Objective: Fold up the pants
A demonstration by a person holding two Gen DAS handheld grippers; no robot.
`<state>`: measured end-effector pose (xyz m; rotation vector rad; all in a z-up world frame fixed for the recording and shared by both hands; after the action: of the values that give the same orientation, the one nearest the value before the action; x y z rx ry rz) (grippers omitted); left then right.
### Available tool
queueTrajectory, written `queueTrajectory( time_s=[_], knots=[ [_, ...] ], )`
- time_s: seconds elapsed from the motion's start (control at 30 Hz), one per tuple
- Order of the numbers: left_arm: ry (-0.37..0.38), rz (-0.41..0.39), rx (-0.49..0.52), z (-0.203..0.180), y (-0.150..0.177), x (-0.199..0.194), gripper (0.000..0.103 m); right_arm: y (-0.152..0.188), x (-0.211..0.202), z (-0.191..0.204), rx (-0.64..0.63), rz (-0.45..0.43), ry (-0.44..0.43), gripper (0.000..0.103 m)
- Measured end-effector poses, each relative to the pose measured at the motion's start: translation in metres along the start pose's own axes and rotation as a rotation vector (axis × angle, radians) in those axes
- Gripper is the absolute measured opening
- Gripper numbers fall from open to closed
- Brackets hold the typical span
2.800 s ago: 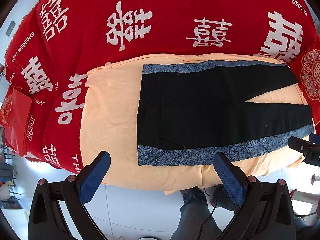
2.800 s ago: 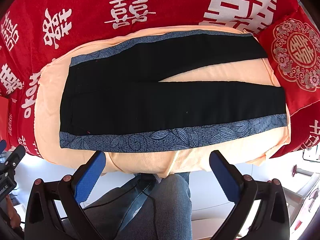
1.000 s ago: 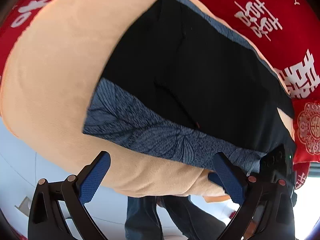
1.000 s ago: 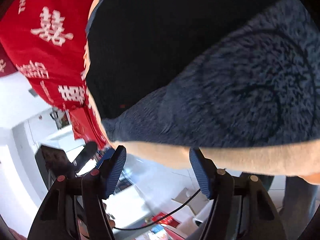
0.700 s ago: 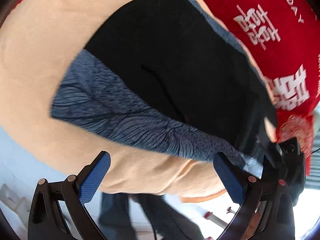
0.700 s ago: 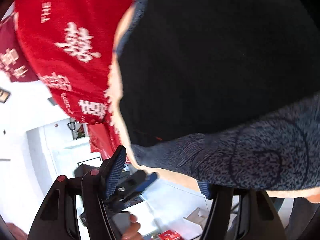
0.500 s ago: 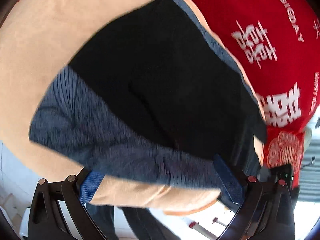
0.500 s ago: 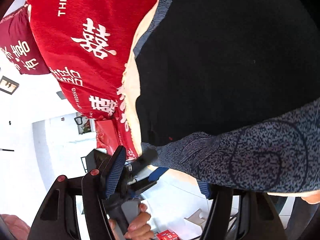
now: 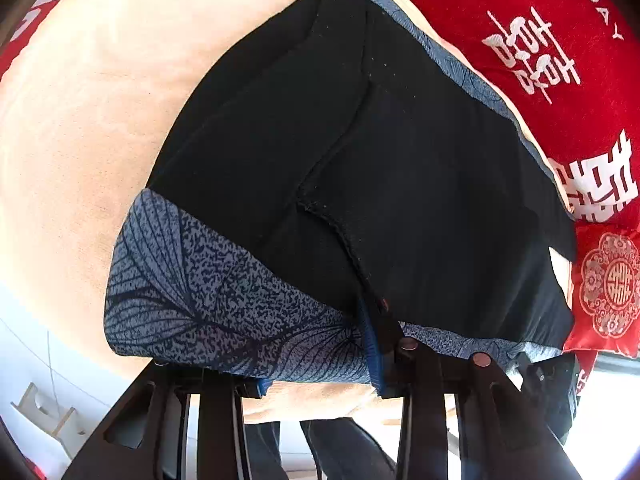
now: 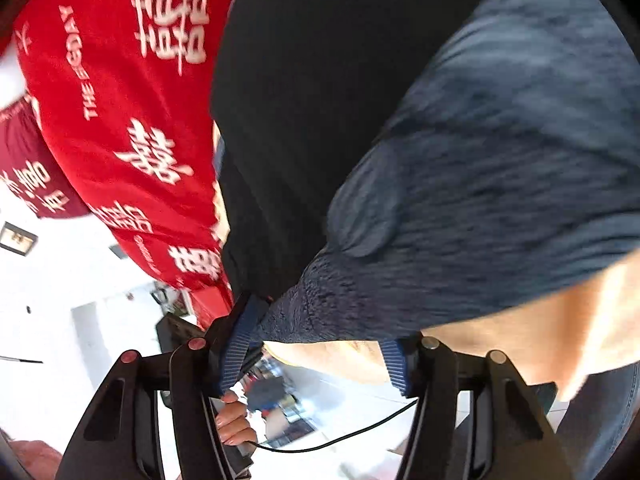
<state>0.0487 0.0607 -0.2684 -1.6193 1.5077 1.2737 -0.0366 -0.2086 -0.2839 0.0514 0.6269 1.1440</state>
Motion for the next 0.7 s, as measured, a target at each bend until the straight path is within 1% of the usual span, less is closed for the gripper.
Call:
queueTrajectory(
  time_s=[0.03,0.1,0.13,0.17,0.23,0.3,0.33,0.43,0.47,0.53,0.57,0.63,0.67,0.7],
  knots=[
    [-0.004,0.007,0.001,0.001,0.0,0.001,0.037,-0.001,-0.004,-0.001,0.005,-0.013,-0.013,0.062],
    [-0.017,0.01,0.007,-0.003,0.002,0.003,0.037,-0.004,-0.014,-0.007,0.054,-0.056,-0.062,0.054],
    [-0.023,0.012,0.009,-0.005,0.001,0.003,0.037,-0.005,-0.018,-0.011,0.084,-0.074,-0.084,0.035],
    [-0.023,0.014,0.009,-0.007,0.001,0.001,0.037,-0.006,-0.023,-0.016,0.139,-0.1,-0.11,0.007],
    [-0.027,0.008,0.006,-0.012,0.0,-0.006,0.037,-0.007,-0.024,-0.016,0.196,-0.116,-0.121,0.007],
    [-0.027,-0.008,0.01,-0.021,-0.003,-0.017,0.037,-0.006,-0.03,0.009,0.116,-0.104,-0.036,0.007],
    [-0.021,-0.02,0.011,-0.024,-0.004,-0.025,0.037,-0.007,-0.035,0.029,0.042,-0.092,0.026,0.007],
    [-0.005,-0.058,0.014,-0.044,-0.016,-0.052,0.037,-0.016,-0.046,0.078,-0.096,-0.062,0.106,0.007],
    [-0.012,-0.083,0.024,-0.054,-0.024,-0.063,0.037,-0.024,-0.049,0.095,-0.136,-0.047,0.134,0.007],
    [-0.025,-0.126,0.052,-0.071,-0.04,-0.077,0.037,-0.049,-0.052,0.129,-0.205,-0.015,0.172,0.007],
    [-0.034,-0.154,0.07,-0.082,-0.054,-0.086,0.037,-0.061,-0.053,0.139,-0.23,-0.002,0.184,0.007],
    [-0.063,-0.207,0.095,-0.1,-0.087,-0.096,0.037,-0.089,-0.052,0.158,-0.274,0.021,0.208,0.008],
    [-0.08,-0.233,0.101,-0.109,-0.107,-0.099,0.037,-0.114,-0.048,0.169,-0.302,0.042,0.229,0.01],
    [-0.094,-0.261,0.098,-0.116,-0.129,-0.101,0.037,-0.129,-0.043,0.175,-0.317,0.056,0.237,0.01]
  ],
)
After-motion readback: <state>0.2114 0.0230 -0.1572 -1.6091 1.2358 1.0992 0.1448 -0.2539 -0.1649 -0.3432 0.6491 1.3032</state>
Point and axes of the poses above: each gripper's, at about its wrist camera, not at the fingertips, and x roughly the way its jaws point, z to its left, y to its underside, the point moved 7 cm from there along x, roughly the way its jaws point, and after that the axes turned 11 degrees about z, right-handed, at the moved point
